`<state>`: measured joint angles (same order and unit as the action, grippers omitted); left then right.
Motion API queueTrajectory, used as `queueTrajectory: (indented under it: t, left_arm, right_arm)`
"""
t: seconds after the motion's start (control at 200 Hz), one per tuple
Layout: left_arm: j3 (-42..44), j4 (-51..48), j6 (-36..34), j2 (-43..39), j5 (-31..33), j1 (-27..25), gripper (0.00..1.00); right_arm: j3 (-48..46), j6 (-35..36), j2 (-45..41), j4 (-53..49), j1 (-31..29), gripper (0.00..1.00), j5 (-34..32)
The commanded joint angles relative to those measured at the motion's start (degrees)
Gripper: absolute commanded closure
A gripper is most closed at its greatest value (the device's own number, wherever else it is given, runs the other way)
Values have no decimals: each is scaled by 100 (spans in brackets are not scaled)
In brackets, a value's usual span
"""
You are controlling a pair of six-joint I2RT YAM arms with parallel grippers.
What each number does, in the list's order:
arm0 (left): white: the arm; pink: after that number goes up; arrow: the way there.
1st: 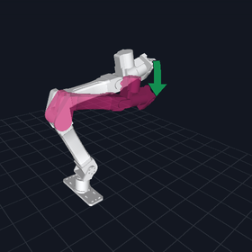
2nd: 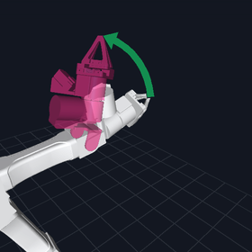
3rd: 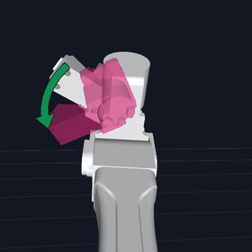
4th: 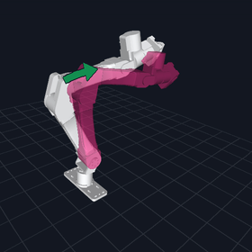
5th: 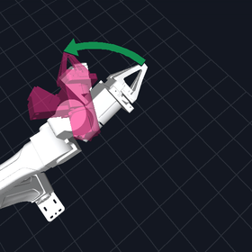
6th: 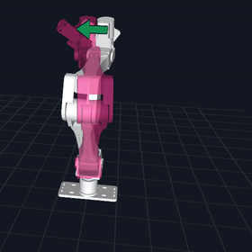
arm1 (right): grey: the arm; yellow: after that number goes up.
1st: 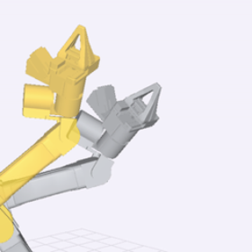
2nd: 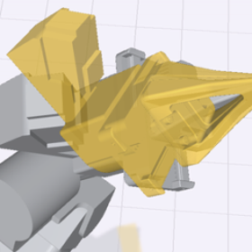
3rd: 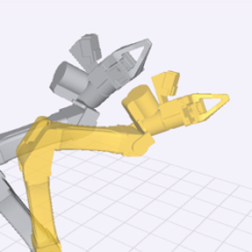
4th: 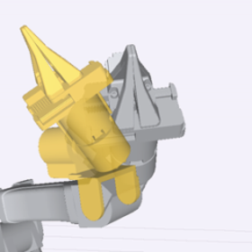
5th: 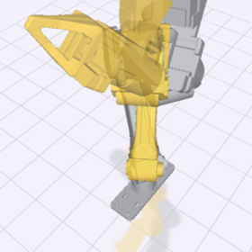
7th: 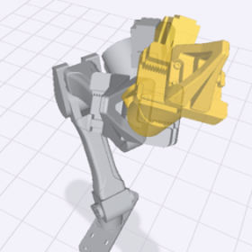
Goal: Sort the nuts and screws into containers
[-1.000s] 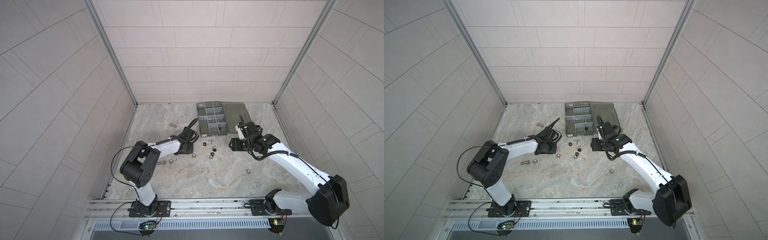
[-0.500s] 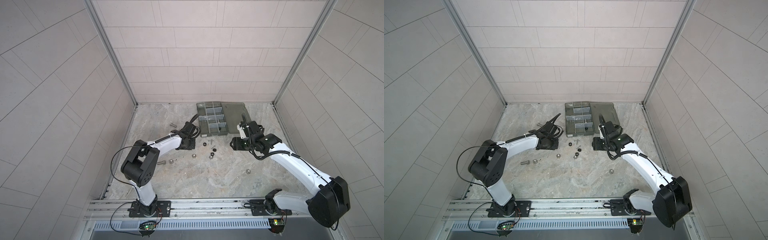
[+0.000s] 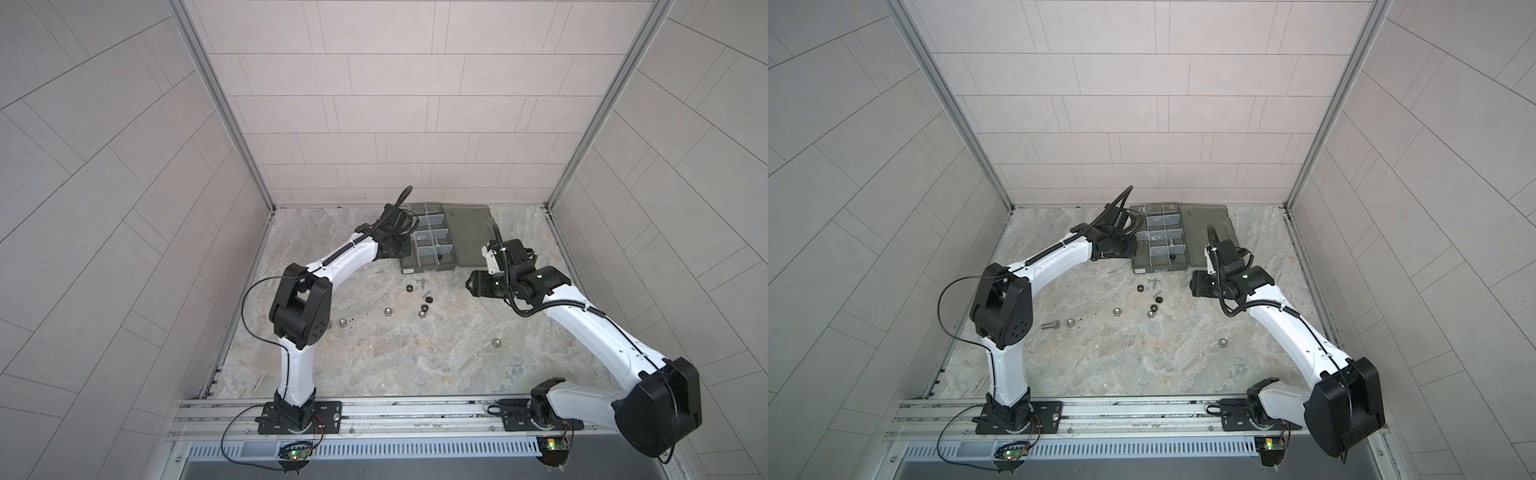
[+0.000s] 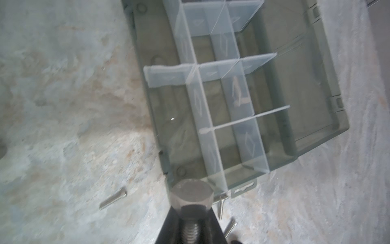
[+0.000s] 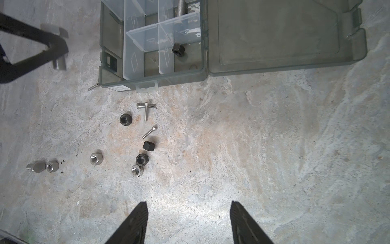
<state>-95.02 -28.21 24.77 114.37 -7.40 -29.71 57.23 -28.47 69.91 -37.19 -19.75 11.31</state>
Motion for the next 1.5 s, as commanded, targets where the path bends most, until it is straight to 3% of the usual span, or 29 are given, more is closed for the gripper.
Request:
queueTrajectory:
  t: [0.0, 0.225, 0.37, 0.54, 0.851, 1.286, 1.421, 1.496]
  left_arm:
    - [-627, 64, 23, 402, -368, -40, 86]
    - [-1718, 896, 514, 1542, -1008, -67, 87]
    - [-1866, 1935, 1154, 1976, -1489, -102, 88]
    - [-1960, 2844, 1552, 2309, -1530, -241, 88]
    - [-2492, 3040, 1906, 2798, -1660, -291, 88]
    - [-2747, 2764, 1732, 2961, -1556, -281, 83]
    - [-2767, 2734, 1728, 2986, -1578, -263, 69]
    - [-2767, 2678, 1706, 2984, -1582, -263, 54]
  right_arm:
    - [-47, 78, -126, -138, 75, 37, 64]
    - [-168, 113, -193, -171, 237, 37, 107]
    - [-214, 114, -126, -180, 387, 37, 163]
    - [-250, 135, -83, -213, 531, 37, 172]
    - [-207, 158, 1, -290, 650, 37, 182]
    - [-175, 183, 73, -311, 744, 37, 145]
    - [-155, 193, 127, -311, 770, 37, 163]
    - [-154, 193, 154, -305, 779, 37, 179]
